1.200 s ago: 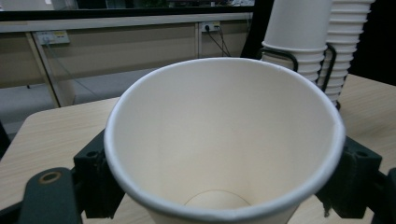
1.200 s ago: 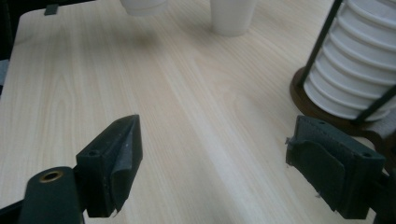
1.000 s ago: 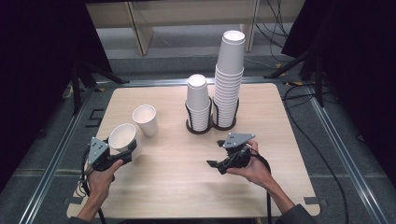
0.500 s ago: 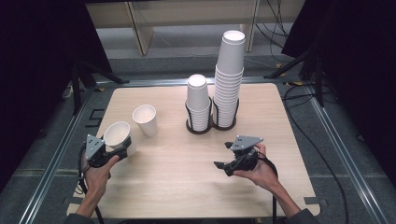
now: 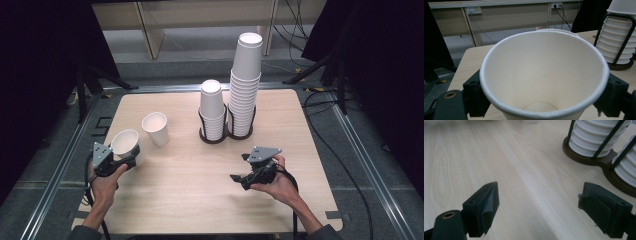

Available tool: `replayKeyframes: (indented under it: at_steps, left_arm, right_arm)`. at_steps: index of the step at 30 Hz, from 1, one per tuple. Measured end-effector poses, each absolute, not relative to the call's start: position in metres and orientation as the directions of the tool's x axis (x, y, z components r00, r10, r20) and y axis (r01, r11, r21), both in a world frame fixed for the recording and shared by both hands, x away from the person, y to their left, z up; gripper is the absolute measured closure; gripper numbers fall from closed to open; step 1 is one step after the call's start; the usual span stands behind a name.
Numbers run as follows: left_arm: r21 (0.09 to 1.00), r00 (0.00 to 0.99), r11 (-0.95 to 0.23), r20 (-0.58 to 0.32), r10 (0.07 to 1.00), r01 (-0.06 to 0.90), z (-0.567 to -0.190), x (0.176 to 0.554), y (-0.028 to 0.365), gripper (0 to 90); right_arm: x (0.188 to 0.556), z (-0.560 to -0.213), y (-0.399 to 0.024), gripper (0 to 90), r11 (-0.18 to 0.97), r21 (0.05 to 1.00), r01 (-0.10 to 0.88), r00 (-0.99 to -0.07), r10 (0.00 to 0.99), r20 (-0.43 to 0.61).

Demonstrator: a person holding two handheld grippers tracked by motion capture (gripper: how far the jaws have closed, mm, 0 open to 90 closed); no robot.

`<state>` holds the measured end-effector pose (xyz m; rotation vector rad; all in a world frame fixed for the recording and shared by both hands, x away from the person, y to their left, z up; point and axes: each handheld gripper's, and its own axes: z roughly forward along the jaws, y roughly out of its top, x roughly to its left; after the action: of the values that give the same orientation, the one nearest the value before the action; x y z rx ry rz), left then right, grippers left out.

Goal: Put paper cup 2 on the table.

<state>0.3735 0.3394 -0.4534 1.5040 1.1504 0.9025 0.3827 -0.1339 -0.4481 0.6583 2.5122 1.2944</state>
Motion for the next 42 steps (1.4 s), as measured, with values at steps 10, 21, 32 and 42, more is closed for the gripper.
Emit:
replayKeyframes:
  at_steps: [10,21,32,42]
  left_arm:
    - [0.971,0.263,-0.066,0.003,0.965,0.231,-0.459,0.387,0.338,16.1]
    - [0.968,0.243,-0.068,0.008,0.970,0.240,-0.469,0.400,0.339,15.8]
    - [0.963,0.252,-0.090,0.024,0.967,0.254,-0.478,0.407,0.337,13.7]
    - [0.959,0.286,-0.095,0.015,0.958,0.268,-0.485,0.406,0.340,13.2]
  right_arm:
    - [0.383,-0.449,-0.133,16.4,0.503,0.819,0.277,-0.874,0.486,-0.003]
    - [0.383,-0.450,-0.132,16.7,0.511,0.813,0.279,-0.879,0.477,0.002]
    - [0.382,-0.450,-0.131,16.7,0.510,0.815,0.275,-0.882,0.471,0.004]
    - [0.381,-0.450,-0.130,17.6,0.518,0.812,0.269,-0.889,0.458,0.002]
